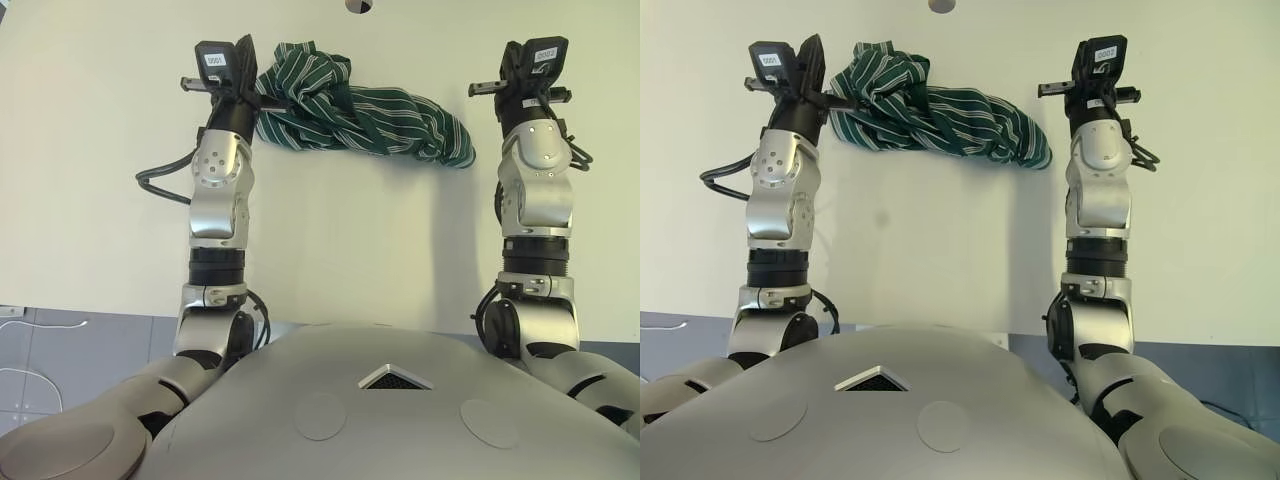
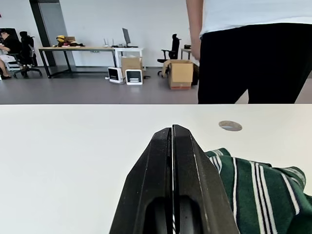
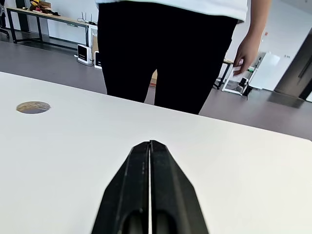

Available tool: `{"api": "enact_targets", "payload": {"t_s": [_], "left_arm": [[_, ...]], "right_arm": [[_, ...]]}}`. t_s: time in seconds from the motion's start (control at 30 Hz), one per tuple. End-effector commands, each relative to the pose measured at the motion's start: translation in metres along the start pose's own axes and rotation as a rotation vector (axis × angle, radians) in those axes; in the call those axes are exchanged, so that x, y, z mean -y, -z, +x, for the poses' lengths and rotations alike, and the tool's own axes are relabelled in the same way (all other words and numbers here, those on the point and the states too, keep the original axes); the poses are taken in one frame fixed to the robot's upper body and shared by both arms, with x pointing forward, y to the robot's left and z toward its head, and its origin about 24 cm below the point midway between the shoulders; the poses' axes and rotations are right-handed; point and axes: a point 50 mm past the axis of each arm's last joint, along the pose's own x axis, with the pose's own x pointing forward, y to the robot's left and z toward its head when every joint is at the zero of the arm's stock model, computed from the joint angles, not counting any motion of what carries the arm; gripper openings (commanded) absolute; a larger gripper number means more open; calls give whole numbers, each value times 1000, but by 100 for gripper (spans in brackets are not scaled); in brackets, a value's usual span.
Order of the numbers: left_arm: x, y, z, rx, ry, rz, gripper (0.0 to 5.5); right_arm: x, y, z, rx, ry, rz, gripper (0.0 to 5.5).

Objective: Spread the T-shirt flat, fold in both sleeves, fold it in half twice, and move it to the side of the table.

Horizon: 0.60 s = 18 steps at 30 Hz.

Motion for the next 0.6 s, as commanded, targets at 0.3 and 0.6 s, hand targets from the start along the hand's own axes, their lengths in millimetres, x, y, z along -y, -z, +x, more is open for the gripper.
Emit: {"api": "enact_targets", "payload": {"t_s": [0.3,0.6], "left_arm": [[-22,-1,-1,-15,-107,-6,1],[-18,3,-3,-26,-119,5,1]], "right_arm": [[-23,-21,-36,106,-635,-179,10],[-16,-17,-67,-49,-1073,-575,10]]}}
